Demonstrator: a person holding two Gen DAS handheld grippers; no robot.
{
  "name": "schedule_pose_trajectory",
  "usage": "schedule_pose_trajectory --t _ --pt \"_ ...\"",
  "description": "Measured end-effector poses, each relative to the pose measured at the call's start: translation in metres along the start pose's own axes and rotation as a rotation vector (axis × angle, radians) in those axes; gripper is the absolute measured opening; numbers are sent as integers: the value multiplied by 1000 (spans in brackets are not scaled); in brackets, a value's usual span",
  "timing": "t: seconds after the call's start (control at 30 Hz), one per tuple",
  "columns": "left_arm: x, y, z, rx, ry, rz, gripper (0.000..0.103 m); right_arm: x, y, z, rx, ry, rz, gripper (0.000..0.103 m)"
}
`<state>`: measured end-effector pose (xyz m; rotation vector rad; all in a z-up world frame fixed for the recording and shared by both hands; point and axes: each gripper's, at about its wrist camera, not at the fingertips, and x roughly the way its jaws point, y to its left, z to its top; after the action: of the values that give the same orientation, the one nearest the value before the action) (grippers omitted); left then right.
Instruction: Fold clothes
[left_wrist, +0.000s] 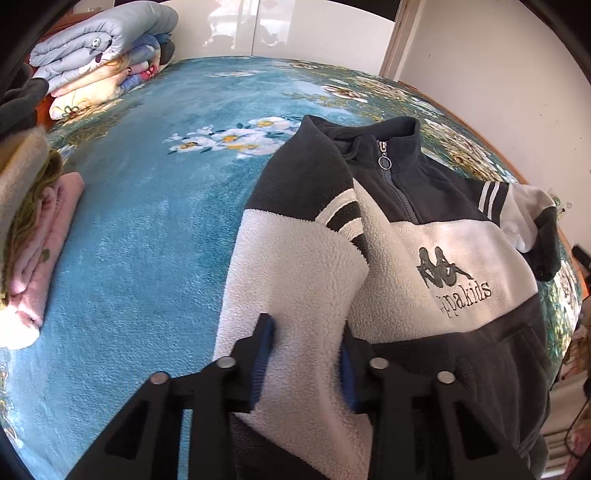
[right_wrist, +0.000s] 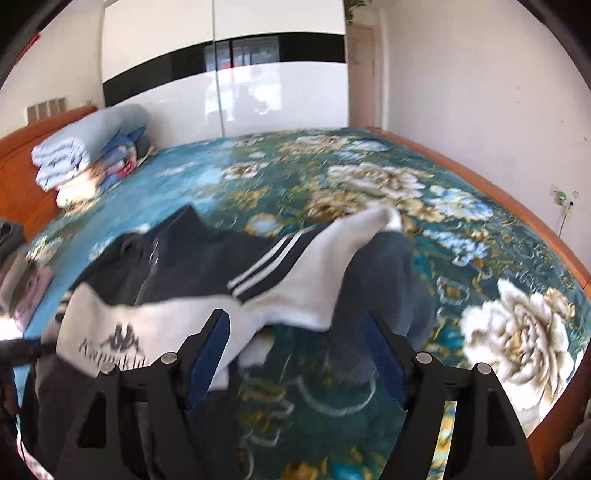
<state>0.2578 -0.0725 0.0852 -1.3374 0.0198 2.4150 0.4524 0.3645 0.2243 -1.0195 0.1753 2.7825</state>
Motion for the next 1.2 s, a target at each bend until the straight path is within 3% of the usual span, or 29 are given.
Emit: schedule_pose_trajectory --t 0.03,0.2,0.3,0.37,0.43,0.53,0.6,0.67,0.7,0.73,0.77,0.87,0.93,1.0,1.1,1.2 --pt "-6 5 7 -1 -21 30 14 1 4 -8 3 12 17 75" --pt "-34 38 48 -35 -140 199 12 9 3 -28 78 45 74 75" --pt "-23 68 86 -66 -165 367 12 14 1 -27 87 53 76 75" --pt "-4 91 109 -110 -138 443 12 18 0 -28 92 63 73 75" --pt "20 115 127 -182 -81 474 12 22 0 -29 99 74 70 75" --pt "44 136 132 -276 -20 421 11 31 -1 -27 109 94 67 75" --pt "39 134 127 -296 -30 364 14 39 4 -18 106 107 80 75" --pt "28 127 120 -290 -55 319 32 48 15 -2 73 107 112 75" --pt "18 121 117 -290 -74 310 51 53 20 5 57 106 127 75" --pt "7 114 114 -291 -97 302 58 58 27 14 42 109 144 75" --pt "-3 108 112 -292 -119 295 59 66 34 24 32 116 162 75" --pt "-16 73 121 -204 -166 138 61 93 57 56 17 140 232 75" --pt "-2 54 138 -146 -120 -8 62 114 73 77 27 158 292 75" --pt "29 48 153 -184 -27 -105 62 142 91 97 61 198 341 75" --pt "81 65 168 -394 96 -255 62 186 113 120 137 275 399 75" --pt "114 82 173 -558 175 -236 60 224 123 132 230 338 383 75"
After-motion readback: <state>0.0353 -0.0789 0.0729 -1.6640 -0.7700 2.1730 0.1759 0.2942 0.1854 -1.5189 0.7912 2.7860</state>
